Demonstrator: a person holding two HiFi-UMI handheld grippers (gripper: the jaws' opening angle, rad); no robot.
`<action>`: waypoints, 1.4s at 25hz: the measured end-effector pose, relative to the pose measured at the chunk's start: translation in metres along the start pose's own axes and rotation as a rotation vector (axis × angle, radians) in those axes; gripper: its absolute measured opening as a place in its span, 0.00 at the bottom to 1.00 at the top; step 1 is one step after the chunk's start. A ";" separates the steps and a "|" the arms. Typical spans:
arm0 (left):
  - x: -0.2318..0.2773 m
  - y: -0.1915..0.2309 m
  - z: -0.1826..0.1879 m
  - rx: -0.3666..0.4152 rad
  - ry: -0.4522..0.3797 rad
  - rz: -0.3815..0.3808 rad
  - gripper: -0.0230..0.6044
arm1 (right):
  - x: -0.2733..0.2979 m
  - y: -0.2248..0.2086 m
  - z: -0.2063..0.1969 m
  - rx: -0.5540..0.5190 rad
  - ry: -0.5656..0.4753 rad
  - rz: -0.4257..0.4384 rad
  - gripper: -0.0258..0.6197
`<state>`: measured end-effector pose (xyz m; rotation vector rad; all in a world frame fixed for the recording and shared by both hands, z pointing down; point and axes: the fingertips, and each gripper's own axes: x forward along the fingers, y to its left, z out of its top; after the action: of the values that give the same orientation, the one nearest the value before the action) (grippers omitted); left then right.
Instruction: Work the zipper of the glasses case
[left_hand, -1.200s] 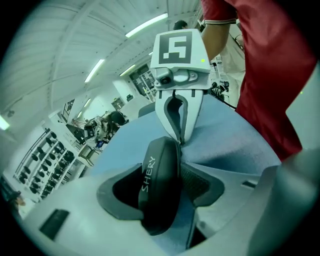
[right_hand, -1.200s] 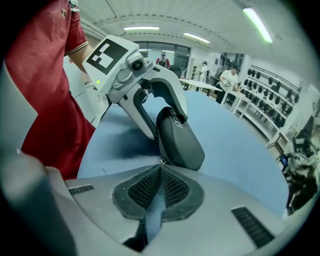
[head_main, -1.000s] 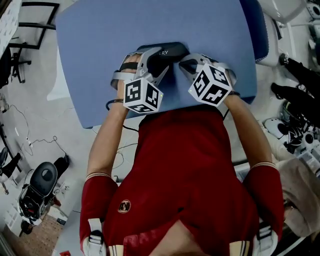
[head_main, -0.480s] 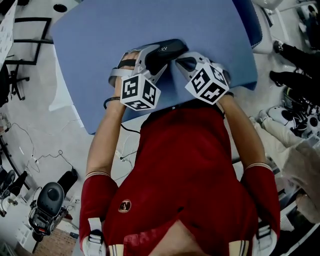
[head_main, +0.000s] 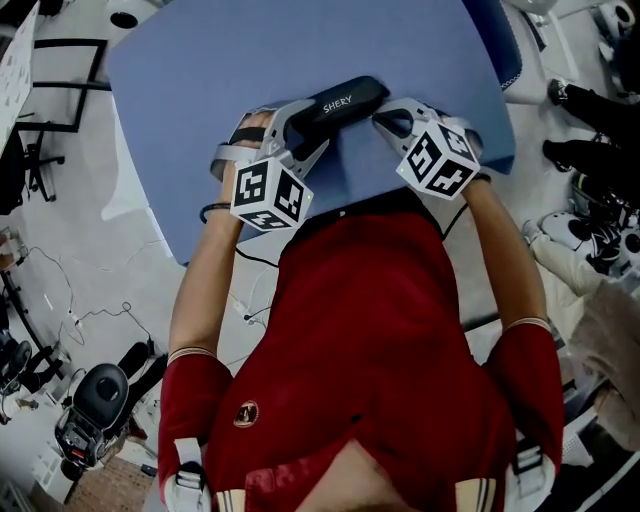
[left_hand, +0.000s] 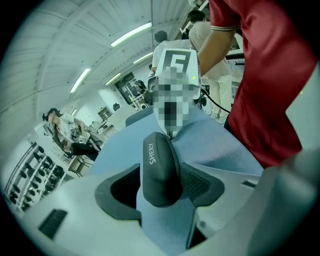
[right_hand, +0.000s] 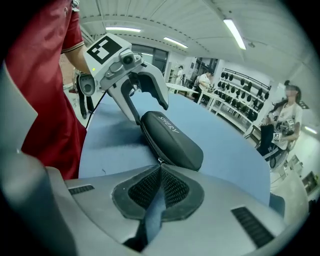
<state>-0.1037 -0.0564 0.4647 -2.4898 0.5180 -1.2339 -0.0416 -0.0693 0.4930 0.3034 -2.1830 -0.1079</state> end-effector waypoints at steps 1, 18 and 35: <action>0.000 0.000 -0.001 -0.005 0.009 -0.003 0.41 | -0.001 -0.002 -0.002 -0.018 0.002 0.004 0.04; 0.044 0.004 0.019 -0.198 0.193 -0.153 0.44 | -0.011 -0.053 -0.038 -0.244 -0.056 0.113 0.04; 0.039 0.003 0.013 -0.225 0.153 -0.164 0.44 | -0.003 -0.013 -0.008 0.009 -0.111 0.028 0.04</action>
<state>-0.0713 -0.0751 0.4832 -2.6825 0.5251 -1.5136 -0.0313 -0.0812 0.4932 0.2770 -2.2971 -0.1018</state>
